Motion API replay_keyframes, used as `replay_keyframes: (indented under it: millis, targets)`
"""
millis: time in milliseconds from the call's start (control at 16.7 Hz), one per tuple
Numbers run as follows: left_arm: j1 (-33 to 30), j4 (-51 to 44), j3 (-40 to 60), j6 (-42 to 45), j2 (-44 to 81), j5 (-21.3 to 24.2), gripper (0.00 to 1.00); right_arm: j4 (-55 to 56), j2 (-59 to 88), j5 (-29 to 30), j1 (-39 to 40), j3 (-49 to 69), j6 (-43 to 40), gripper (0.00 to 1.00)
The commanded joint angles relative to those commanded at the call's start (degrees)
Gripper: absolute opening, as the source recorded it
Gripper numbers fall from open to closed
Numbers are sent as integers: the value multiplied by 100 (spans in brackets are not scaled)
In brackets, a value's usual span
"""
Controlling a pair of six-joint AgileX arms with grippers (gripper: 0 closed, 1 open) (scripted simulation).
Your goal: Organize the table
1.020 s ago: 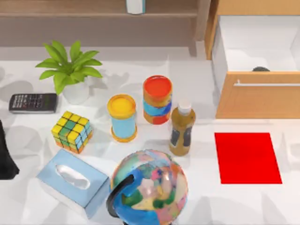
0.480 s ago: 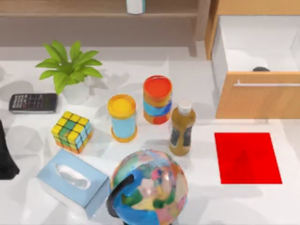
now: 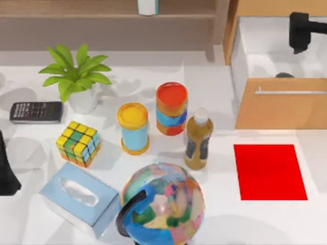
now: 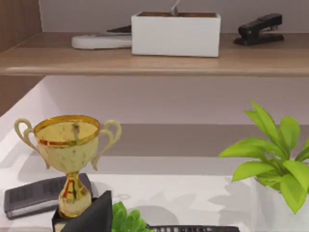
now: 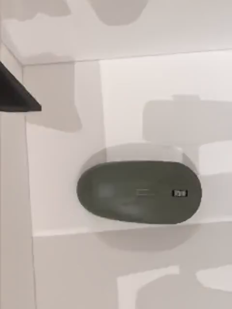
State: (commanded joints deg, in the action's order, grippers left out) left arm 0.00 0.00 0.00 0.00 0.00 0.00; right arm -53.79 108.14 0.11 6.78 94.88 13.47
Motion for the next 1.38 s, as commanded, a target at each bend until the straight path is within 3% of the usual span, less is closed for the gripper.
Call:
replay_keyframes:
  millis: [300,540,1380]
  targets:
    - [0,0,0,0,0,0,100,-1001,2081,110,135,1805,180,100]
    - [0,0,0,0,0,0,100,-1403,2953,160,125,2651,264,100]
    - [0,0,0,0,0,0,100,-1321,3030,165,114,2632,273,100]
